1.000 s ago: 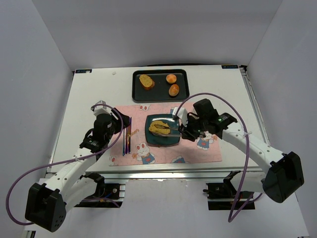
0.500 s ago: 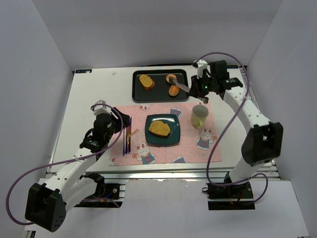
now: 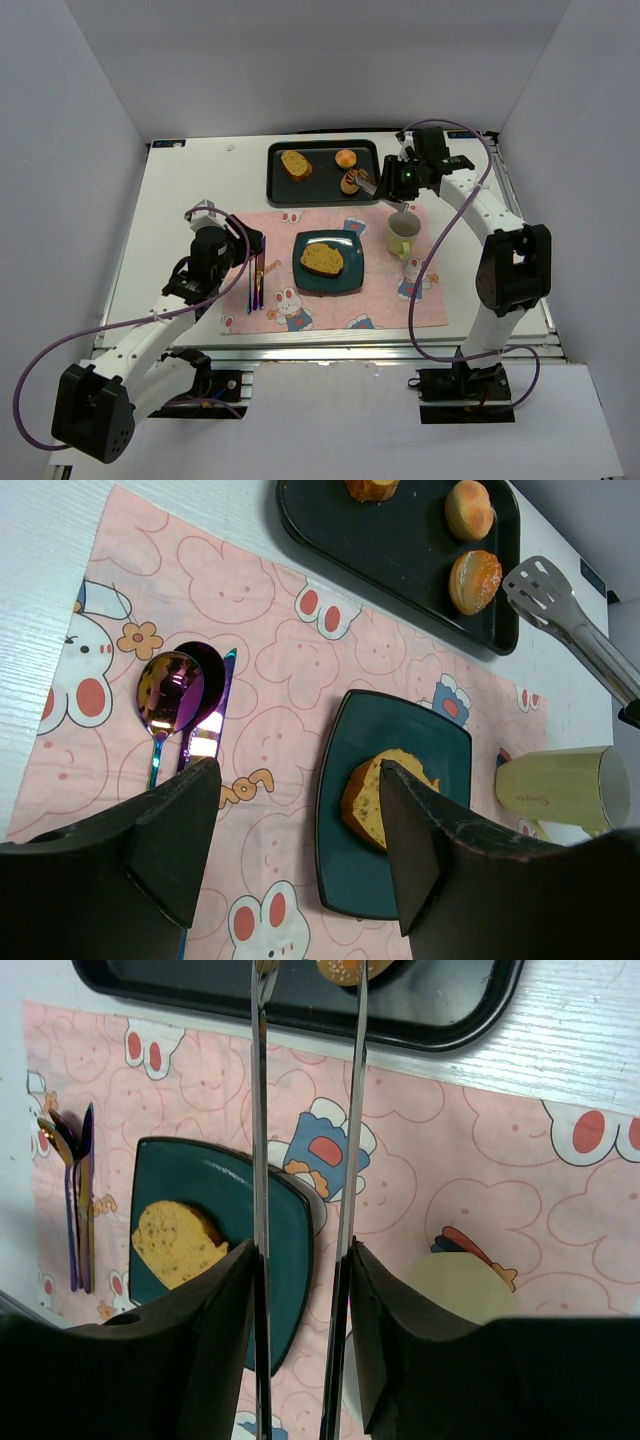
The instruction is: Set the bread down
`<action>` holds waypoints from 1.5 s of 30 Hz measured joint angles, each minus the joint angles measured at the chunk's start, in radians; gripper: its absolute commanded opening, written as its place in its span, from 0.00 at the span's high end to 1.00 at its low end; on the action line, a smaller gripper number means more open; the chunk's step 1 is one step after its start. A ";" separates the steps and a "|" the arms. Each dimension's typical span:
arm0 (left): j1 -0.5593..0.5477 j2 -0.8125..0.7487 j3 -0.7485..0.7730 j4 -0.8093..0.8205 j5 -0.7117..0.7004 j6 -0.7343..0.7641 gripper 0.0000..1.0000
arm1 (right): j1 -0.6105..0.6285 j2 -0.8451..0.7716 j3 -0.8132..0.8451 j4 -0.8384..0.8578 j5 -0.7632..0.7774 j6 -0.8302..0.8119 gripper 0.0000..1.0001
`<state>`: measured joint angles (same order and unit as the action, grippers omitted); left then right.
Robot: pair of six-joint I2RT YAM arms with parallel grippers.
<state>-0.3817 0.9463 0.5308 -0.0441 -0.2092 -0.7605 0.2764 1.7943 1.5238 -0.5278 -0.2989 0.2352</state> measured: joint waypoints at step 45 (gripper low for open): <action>0.000 0.032 0.019 -0.010 -0.001 -0.007 0.27 | -0.007 0.199 0.113 0.015 0.013 0.175 0.76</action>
<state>-0.3813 0.9783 0.5495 -0.0540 -0.2104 -0.7677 0.2691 1.9934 1.6363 -0.5129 -0.2863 0.4107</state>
